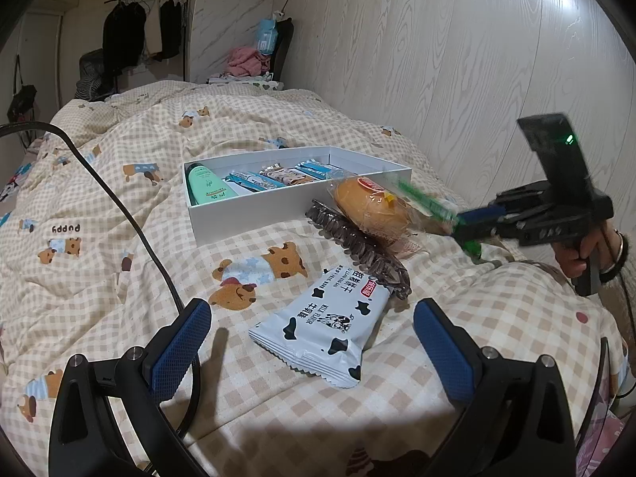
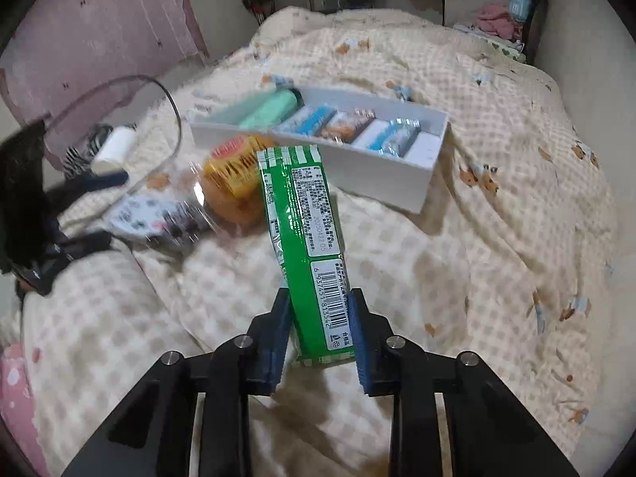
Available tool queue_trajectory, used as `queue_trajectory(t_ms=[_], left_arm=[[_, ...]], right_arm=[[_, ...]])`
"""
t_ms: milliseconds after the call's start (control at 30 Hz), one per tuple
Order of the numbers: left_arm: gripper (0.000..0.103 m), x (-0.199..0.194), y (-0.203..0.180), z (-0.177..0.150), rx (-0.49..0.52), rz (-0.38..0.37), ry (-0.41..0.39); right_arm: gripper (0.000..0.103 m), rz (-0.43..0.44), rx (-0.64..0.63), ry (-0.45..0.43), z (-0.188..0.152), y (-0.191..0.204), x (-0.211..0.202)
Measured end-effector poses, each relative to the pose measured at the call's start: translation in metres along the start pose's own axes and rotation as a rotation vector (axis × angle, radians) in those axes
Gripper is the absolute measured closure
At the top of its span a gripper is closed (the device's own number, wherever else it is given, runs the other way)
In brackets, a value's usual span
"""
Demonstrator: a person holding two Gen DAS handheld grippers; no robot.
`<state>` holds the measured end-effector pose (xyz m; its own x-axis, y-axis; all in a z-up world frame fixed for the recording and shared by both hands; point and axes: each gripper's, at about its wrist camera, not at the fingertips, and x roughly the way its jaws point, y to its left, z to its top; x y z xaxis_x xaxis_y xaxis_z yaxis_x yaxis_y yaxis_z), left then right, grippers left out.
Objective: Organize objects
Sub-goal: 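Lift the green stick pack upright with the right tool, then grasp the cow-print milk biscuit bar with the left tool while the right tool holds the green pack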
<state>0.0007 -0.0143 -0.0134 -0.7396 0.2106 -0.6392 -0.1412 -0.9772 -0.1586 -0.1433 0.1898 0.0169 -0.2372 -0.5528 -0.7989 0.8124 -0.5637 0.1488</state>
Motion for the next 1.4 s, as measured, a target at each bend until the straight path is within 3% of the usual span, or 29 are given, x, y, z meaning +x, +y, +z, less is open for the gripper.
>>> queue_trajectory(t_ms=[167, 333, 467, 567, 633, 733, 1033, 1200, 1267, 1333, 1400], left_arm=[[0.001, -0.002, 0.001, -0.001, -0.010, -0.012, -0.007], [0.002, -0.023, 0.010, 0.009, -0.038, -0.099, -0.089], [0.003, -0.030, 0.004, 0.031, 0.069, -0.170, -0.051], [0.003, -0.014, -0.007, 0.049, 0.212, -0.142, 0.032], [0.008, 0.002, -0.006, 0.057, 0.241, -0.108, 0.098], [0.015, 0.025, -0.001, 0.063, 0.207, -0.100, 0.201], [0.016, 0.039, -0.018, 0.038, 0.219, -0.150, 0.297], [0.018, 0.038, -0.008, 0.027, 0.176, -0.167, 0.298], [0.022, 0.037, -0.004, 0.020, 0.147, -0.184, 0.289], [0.034, 0.033, 0.003, 0.022, 0.112, -0.181, 0.272], [0.035, 0.033, 0.010, 0.022, 0.070, -0.193, 0.281]], right_arm=[[0.074, 0.149, 0.093, -0.169, 0.002, 0.011, -0.037], [0.074, 0.266, 0.104, -0.174, 0.000, 0.029, -0.038], [0.074, 0.241, 0.083, -0.145, 0.000, 0.036, -0.035], [0.073, 0.236, 0.091, -0.143, 0.001, 0.035, -0.033], [0.073, 0.236, 0.096, -0.142, 0.001, 0.032, -0.031], [0.073, 0.241, 0.092, -0.140, -0.003, 0.030, -0.031], [0.073, 0.248, 0.109, -0.121, -0.008, 0.026, -0.030], [0.073, 0.250, 0.110, -0.113, -0.010, 0.026, -0.027], [0.073, 0.254, 0.113, -0.111, -0.011, 0.026, -0.027], [0.073, 0.254, 0.115, -0.107, -0.012, 0.026, -0.025], [0.073, 0.254, 0.114, -0.103, -0.012, 0.027, -0.024]])
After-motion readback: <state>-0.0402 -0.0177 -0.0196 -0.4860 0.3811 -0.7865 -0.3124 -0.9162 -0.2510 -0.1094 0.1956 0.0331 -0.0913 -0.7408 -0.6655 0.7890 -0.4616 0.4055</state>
